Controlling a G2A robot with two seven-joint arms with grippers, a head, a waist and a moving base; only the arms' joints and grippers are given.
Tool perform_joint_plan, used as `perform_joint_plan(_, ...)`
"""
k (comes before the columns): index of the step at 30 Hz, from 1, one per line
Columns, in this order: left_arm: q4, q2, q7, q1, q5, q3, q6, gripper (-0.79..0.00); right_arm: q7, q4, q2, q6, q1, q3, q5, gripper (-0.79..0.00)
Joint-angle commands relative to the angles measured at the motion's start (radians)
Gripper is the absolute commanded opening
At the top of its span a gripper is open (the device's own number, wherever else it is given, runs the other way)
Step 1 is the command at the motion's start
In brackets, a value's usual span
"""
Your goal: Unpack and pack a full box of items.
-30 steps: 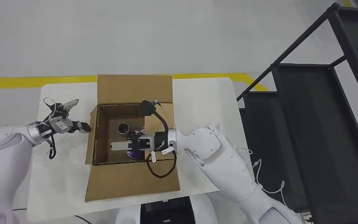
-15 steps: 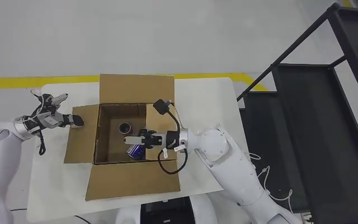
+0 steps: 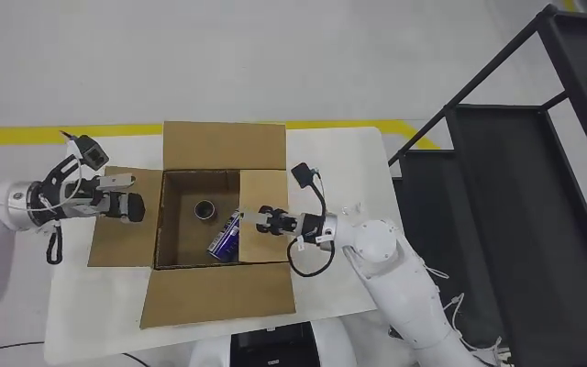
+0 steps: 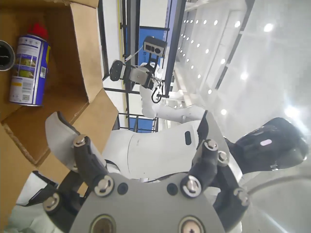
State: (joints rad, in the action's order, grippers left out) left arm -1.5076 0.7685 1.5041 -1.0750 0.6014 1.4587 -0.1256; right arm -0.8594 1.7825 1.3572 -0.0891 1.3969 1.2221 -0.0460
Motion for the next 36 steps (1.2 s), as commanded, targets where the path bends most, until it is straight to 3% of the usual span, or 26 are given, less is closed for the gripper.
perform_joint_plan(1,-0.053,0.0,-0.031,-0.001,-0.048,-0.019,-0.023,0.0,0.007,-0.003,-0.005,-0.006,0.017,0.016,0.009,0.0)
perform_joint_plan(5,-0.074,0.012,-0.098,0.028,-0.081,-0.097,-0.019,0.0,0.017,-0.013,-0.012,-0.02,0.036,0.035,0.025,0.0)
perform_joint_plan(12,-0.03,0.065,-0.221,0.104,-0.091,-0.304,0.118,0.0,0.057,-0.027,-0.022,-0.039,0.055,0.06,0.043,0.0)
perform_joint_plan(24,0.188,0.158,-0.351,0.267,-0.164,-0.547,0.284,0.0,0.071,-0.025,-0.041,-0.075,0.102,0.105,0.072,0.0)
perform_joint_plan(36,0.355,0.26,-0.366,0.396,-0.172,-0.727,0.351,0.0,0.07,0.014,-0.06,-0.098,0.154,0.132,0.081,0.0)
